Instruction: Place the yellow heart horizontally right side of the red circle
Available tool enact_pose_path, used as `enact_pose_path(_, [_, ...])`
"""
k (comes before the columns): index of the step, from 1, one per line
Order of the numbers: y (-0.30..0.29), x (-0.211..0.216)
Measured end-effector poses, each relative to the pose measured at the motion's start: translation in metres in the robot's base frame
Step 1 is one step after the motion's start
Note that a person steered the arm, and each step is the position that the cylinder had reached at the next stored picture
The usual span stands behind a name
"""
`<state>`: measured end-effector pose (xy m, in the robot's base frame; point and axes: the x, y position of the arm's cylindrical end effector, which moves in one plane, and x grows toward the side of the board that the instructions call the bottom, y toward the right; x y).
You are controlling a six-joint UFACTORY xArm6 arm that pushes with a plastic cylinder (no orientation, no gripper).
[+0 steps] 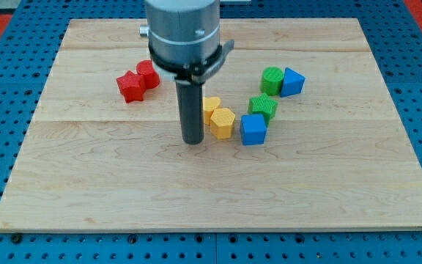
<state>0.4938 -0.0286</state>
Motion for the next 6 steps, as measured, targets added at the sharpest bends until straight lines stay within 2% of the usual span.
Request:
enact_pose_path(1, [0.022,0.013])
enact_pose_path(2, [0.028,0.008])
enact_pose_path(5, [0.008,-0.093])
enact_pose_path(6, [0.004,-0.101])
